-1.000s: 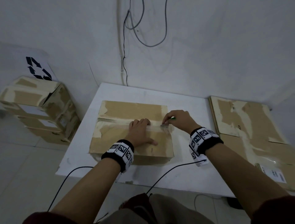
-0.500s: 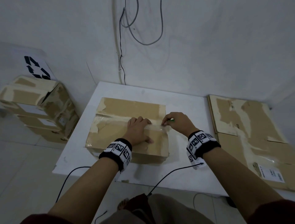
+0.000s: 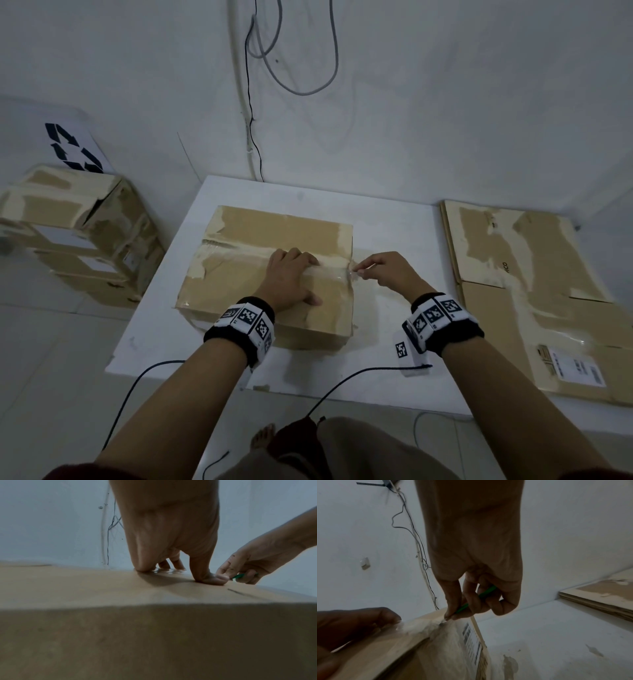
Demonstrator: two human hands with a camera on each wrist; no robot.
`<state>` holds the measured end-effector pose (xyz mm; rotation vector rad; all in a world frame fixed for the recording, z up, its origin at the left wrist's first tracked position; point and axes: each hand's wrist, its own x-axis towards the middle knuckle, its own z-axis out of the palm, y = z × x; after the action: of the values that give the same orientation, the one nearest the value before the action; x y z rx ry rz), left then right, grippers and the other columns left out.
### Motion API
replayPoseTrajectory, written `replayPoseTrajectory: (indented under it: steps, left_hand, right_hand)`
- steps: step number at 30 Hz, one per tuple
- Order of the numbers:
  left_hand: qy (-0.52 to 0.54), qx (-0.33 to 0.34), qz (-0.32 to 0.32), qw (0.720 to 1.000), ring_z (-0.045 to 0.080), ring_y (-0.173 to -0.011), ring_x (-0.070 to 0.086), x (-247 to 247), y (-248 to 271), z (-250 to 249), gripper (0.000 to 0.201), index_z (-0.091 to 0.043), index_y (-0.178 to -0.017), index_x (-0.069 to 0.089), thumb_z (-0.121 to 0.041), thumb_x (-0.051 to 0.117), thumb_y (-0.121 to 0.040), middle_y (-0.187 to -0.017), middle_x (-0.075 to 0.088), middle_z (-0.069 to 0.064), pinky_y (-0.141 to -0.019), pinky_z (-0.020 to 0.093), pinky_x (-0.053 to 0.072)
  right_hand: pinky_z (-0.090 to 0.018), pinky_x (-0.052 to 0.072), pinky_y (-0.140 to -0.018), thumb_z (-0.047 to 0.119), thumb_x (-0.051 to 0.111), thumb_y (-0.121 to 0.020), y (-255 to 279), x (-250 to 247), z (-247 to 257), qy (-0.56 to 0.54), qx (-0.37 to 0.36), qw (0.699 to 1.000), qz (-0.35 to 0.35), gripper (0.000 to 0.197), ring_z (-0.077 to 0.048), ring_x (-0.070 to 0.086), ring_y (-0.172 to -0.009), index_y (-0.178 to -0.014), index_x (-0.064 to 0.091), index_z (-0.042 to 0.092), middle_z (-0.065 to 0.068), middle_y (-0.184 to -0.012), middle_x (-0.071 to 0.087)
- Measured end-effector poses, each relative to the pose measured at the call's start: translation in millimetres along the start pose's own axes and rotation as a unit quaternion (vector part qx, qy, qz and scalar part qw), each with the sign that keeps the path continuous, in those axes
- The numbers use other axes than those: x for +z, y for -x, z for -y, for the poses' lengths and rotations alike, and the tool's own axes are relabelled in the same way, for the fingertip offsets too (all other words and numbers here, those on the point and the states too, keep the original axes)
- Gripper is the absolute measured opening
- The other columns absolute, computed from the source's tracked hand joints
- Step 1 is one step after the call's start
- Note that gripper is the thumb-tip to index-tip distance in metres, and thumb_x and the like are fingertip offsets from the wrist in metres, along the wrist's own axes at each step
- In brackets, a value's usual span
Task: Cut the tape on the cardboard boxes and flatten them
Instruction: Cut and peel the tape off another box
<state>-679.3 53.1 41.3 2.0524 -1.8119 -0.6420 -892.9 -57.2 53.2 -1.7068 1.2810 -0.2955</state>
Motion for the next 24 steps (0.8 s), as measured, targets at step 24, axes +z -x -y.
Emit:
replayPoseTrajectory:
  steps: [24]
  left_hand:
    - [-0.017,-0.033,-0.007,0.999,0.018,-0.118,0.039,22.9,-3.1,-31.0,0.065,-0.029,-0.117,0.055,-0.058,0.077,-0.063,-0.118,0.042,-0.005,-0.107,0.043,0.015]
  right_hand:
    - [-0.011,0.04,-0.073,0.017,0.072,-0.085,12.6,23.7,-22.5,0.043,-0.096,0.988,-0.11,0.017,0.01,0.06,-0.083,-0.077,0.072,0.032,0.024,-0.078,0.068]
